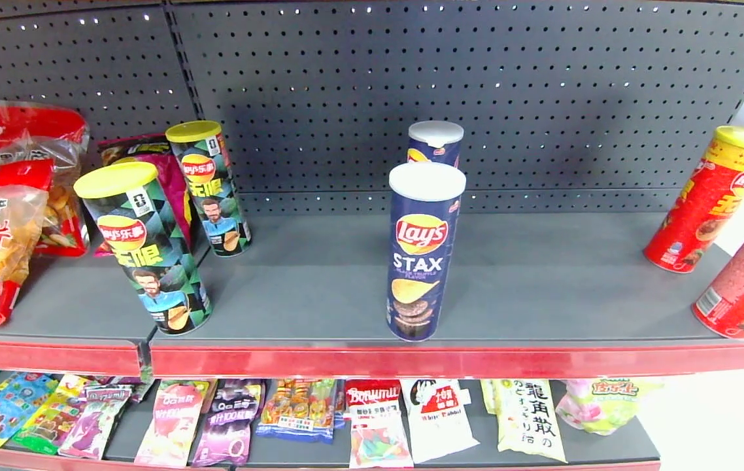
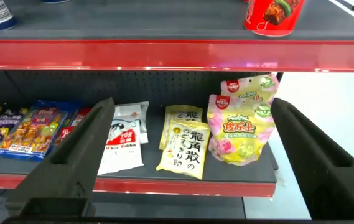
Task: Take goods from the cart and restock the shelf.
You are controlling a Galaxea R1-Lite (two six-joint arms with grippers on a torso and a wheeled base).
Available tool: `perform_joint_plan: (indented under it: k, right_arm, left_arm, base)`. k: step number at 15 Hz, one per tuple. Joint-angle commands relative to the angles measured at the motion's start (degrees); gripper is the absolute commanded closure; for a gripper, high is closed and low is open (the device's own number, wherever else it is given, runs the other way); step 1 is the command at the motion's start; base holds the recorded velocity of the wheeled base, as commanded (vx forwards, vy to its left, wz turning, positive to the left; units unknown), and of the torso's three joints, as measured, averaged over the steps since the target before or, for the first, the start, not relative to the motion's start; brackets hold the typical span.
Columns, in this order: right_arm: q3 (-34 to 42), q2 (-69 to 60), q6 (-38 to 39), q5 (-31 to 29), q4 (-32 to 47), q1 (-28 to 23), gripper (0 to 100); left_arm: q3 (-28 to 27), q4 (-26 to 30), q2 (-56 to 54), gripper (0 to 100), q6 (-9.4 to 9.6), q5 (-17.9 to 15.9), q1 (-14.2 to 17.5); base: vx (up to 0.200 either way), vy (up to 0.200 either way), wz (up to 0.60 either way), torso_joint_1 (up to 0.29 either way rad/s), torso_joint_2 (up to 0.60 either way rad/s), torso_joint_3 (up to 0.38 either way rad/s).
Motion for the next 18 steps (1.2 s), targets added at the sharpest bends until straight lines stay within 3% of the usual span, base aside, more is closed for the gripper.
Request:
perform_joint_plan:
  k: [1,2,4,5,7,8,10,11,13,15,18]
  right_arm:
    - [0.0,0.08,-0.01,0.02,0.02,0.01,0]
    - [0.0,0.08,-0.01,0.02,0.02,0.01,0]
    - [0.0,-0.01,-0.01,0.02,0.02,0.01,0]
    - [0.0,0.08,-0.01,0.02,0.02,0.01,0]
    - [0.0,0.08,-0.01,0.02,-0.07,0.01,0]
    - [0.0,0.08,-0.01,0.02,-0.07,0.01,0]
    - [0.0,-0.01,-0.01,0.02,0.02,0.01,0]
    - [0.0,-0.01,-0.01,0.02,-0.07,0.01,0]
    - [0.0,0.08,-0.01,0.02,0.02,0.01,0]
    - [0.0,0.08,-0.01,0.02,-0.07,0.01,0]
    - [0.0,-0.01,-0.01,0.02,0.02,0.01,0]
  left_arm:
    - [-12.85,-0.13,9.78,0,-6.01,-0.24,-0.94]
    - [-17.77,-0.48,15.85,0,-10.58,-0.68,-0.94]
    - [-29.64,-1.1,31.93,0,-8.03,-4.99,-0.94]
    - [-32.63,-1.45,38.35,0,-6.8,-7.09,-0.94]
    - [-33.68,-5.4,48.28,0,-3.19,-11.31,-1.38]
    - [-33.94,-7.86,51.18,0,-2.93,-13.07,-2.87]
    - [-33.94,-9.27,54.96,0,-2.75,-12.46,-5.25]
    - [-33.68,-9.18,56.8,0,-1.79,-12.37,-5.77]
    - [-33.94,-9.18,60.85,0,-1.87,-11.31,-5.77]
    - [-34.38,-9.45,65.94,0,-1.52,-8.06,-6.04]
    - [-36.4,-12.43,73.33,0,-1.87,-7.01,-7.44]
  base:
    - [0.0,0.0,0.0,0.0,0.0,0.0]
    - [0.0,0.0,0.0,0.0,0.0,0.0]
    - [0.0,0.0,0.0,0.0,0.0,0.0]
    - [0.0,0.0,0.0,0.0,0.0,0.0]
    - [0.0,0.0,0.0,0.0,0.0,0.0]
    - [0.0,0.0,0.0,0.0,0.0,0.0]
    - [0.0,0.0,0.0,0.0,0.0,0.0]
    - [0.0,0.0,0.0,0.0,0.0,0.0]
    - [0.0,0.0,0.0,0.0,0.0,0.0]
    - [0.0,0.0,0.0,0.0,0.0,0.0]
    - [0.0,0.0,0.0,0.0,0.0,0.0]
